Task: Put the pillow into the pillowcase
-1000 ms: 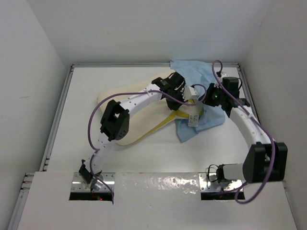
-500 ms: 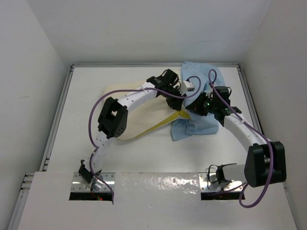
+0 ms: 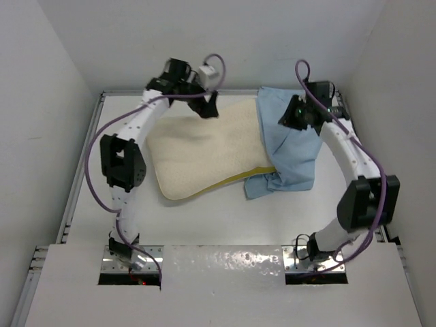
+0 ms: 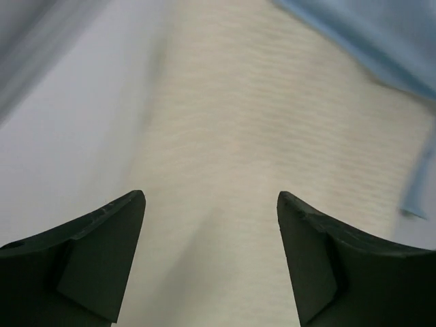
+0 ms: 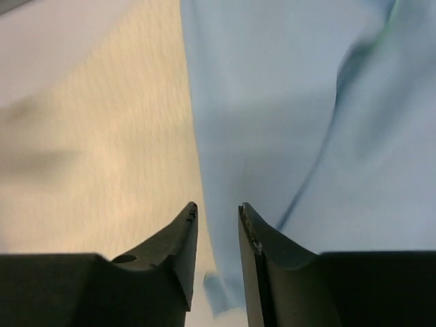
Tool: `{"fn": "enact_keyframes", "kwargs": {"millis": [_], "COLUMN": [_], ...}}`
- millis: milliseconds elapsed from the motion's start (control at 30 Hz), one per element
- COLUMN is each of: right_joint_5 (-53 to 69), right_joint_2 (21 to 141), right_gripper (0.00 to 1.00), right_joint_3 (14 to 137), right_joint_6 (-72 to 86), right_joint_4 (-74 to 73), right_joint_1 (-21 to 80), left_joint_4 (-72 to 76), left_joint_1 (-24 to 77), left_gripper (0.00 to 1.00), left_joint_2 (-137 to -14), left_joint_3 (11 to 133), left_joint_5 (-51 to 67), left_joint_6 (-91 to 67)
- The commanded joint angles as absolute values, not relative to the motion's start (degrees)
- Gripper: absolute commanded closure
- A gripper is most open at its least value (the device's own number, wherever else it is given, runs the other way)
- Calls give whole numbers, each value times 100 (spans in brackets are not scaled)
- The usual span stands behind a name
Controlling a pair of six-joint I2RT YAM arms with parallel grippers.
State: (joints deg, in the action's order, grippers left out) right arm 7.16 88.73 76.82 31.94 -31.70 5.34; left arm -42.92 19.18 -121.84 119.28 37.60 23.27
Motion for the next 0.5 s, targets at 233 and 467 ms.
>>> {"fn": "enact_keyframes", "kwargs": {"millis": [233, 467], "right_joint_5": [-333, 395], "right_joint_2": [12186, 13982], "right_gripper": [51, 56], "right_joint_3": [10861, 12241], "right_joint_6": [4383, 4422], "right_joint_4": [-2481, -2320], "right_joint_1": [676, 1421], "left_joint_4": [-3770, -4068], "left_joint_1": [273, 307], "left_gripper": [31, 29], "left_joint_2": [-13287, -13825], "left_joint_3": [12735, 12112], "left_joint_5": [1722, 2819], "left_joint_6": [1704, 2319]}}
